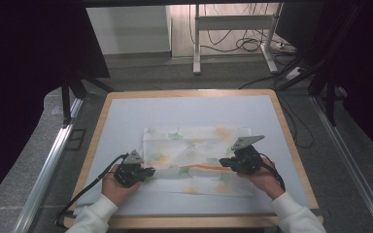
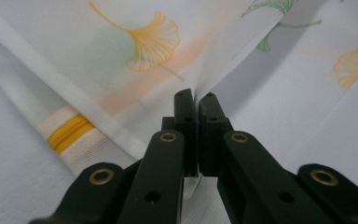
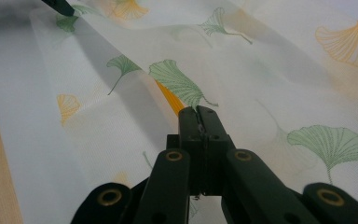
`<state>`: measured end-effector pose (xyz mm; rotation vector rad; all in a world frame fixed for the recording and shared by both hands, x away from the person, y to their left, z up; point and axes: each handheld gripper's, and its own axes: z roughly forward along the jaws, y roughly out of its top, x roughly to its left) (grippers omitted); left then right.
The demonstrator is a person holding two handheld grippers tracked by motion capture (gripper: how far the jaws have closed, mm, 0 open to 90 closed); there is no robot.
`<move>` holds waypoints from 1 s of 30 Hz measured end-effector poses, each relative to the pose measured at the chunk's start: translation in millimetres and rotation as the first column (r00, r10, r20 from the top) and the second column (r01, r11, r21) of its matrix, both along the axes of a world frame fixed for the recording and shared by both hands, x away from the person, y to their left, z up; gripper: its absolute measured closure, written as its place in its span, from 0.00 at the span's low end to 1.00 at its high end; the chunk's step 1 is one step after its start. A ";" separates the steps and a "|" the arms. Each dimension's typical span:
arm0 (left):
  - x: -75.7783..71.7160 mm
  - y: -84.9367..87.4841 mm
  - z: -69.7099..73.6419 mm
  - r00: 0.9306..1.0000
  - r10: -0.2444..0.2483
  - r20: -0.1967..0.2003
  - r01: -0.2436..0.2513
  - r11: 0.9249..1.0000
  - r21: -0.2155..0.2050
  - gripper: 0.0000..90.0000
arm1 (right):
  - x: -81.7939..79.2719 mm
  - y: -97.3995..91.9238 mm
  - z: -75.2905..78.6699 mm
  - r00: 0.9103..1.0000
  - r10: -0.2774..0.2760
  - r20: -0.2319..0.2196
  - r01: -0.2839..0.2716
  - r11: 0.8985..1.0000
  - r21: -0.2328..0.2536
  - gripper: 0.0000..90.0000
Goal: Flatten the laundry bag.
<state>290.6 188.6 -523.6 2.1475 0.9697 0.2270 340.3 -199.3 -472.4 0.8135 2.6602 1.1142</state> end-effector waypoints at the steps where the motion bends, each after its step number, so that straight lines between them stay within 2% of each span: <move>1: -0.2 1.1 1.6 1.000 0.003 0.004 -0.003 1.000 -0.011 0.99 | -0.5 0.2 0.5 1.000 0.000 0.005 0.000 1.000 -0.002 0.99; 8: -0.8 9.3 12.4 1.000 0.024 0.013 -0.022 0.996 -0.083 1.00 | -2.9 2.0 4.4 1.000 0.006 0.018 -0.006 1.000 -0.005 0.99; 16: -1.5 17.0 28.2 0.999 0.034 0.037 -0.029 0.990 -0.138 1.00 | -10.9 5.6 19.9 0.996 0.024 0.083 -0.022 1.000 -0.020 0.99; 23: 10.6 19.6 45.7 0.996 0.054 0.071 -0.041 0.985 -0.167 1.00 | 0.3 10.5 43.0 0.991 0.013 0.133 -0.010 1.000 -0.025 0.99; 26: 17.3 21.0 51.7 0.996 0.062 0.071 -0.048 0.980 -0.192 1.00 | 7.9 11.5 52.1 0.989 0.010 0.147 -0.006 1.000 -0.029 0.99; 30: 23.4 20.2 55.5 0.995 0.071 0.076 -0.055 0.979 -0.194 1.00 | 14.8 13.8 57.9 0.987 -0.001 0.161 0.007 0.999 -0.040 0.99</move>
